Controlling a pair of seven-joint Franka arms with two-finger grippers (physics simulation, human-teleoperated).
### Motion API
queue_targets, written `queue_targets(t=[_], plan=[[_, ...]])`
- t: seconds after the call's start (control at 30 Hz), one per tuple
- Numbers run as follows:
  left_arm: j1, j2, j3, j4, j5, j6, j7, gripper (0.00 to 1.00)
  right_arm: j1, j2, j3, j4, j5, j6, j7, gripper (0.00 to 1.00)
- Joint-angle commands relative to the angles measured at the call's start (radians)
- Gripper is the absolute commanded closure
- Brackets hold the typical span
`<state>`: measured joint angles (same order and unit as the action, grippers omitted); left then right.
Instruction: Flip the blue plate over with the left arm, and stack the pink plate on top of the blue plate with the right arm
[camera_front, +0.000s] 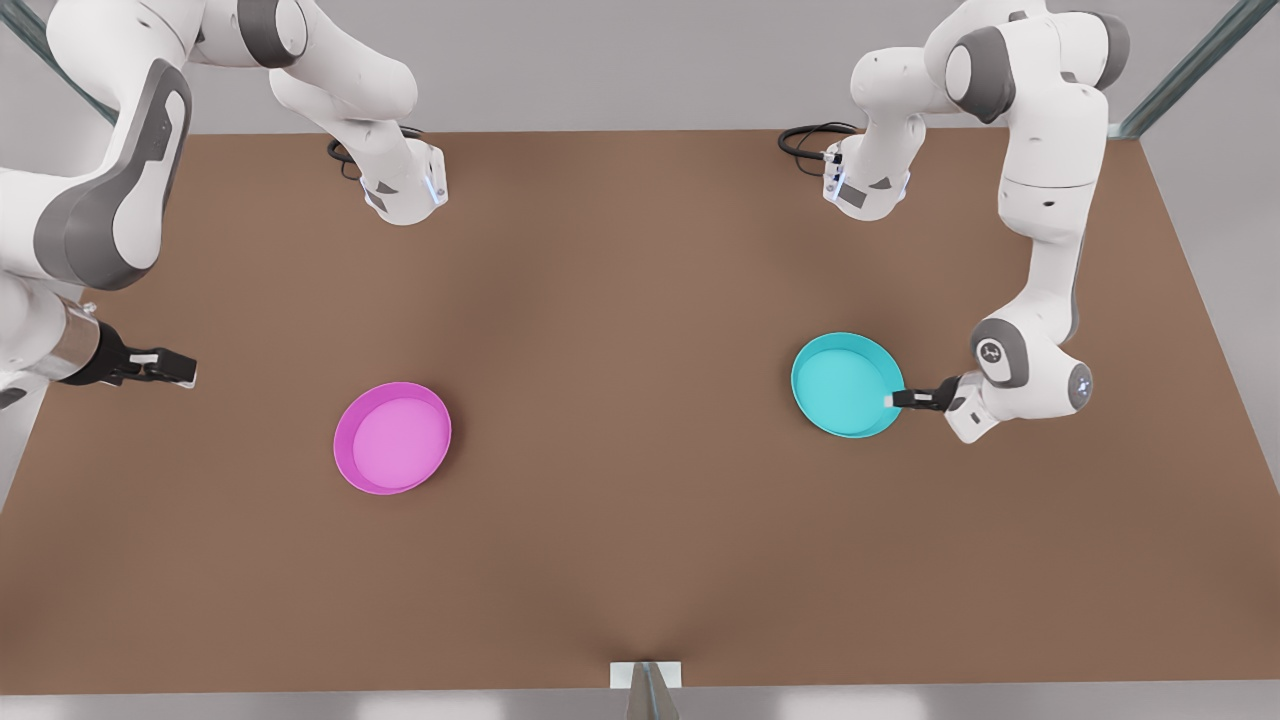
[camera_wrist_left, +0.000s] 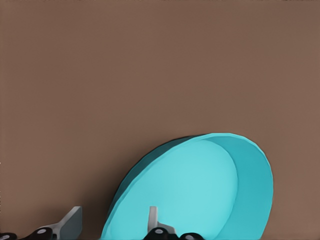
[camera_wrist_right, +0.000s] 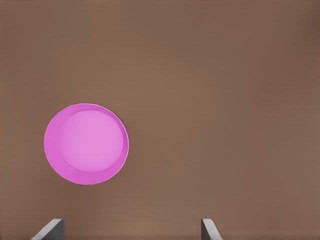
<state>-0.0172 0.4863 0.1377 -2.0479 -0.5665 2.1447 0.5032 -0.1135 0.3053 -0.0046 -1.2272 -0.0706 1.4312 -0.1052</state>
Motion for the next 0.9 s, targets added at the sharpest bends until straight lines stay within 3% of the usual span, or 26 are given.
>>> queue_targets(t=[0.0, 0.23, 0.53, 0.87], plan=[[0.0, 0.0, 0.0, 0.0, 0.005, 0.001, 0.002, 0.36, 0.0, 0.0, 0.0, 0.0, 0.0, 0.0, 0.001, 0.0], [0.0, 0.014, 0.02, 0.008, 0.005, 0.001, 0.043, 0.45, 0.0, 0.0, 0.0, 0.0, 0.0, 0.0, -0.001, 0.0], [-0.009, 0.018, 0.02, 0.008, 0.031, 0.014, 0.06, 0.69, 0.0, -0.002, 0.0, 0.0, 0.0, 0.0, -0.001, 0.0], [-0.009, 0.017, 0.019, 0.008, 0.03, 0.012, 0.057, 0.72, -0.002, 0.005, 0.0, 0.0, 0.002, 0.002, -0.001, 0.0]])
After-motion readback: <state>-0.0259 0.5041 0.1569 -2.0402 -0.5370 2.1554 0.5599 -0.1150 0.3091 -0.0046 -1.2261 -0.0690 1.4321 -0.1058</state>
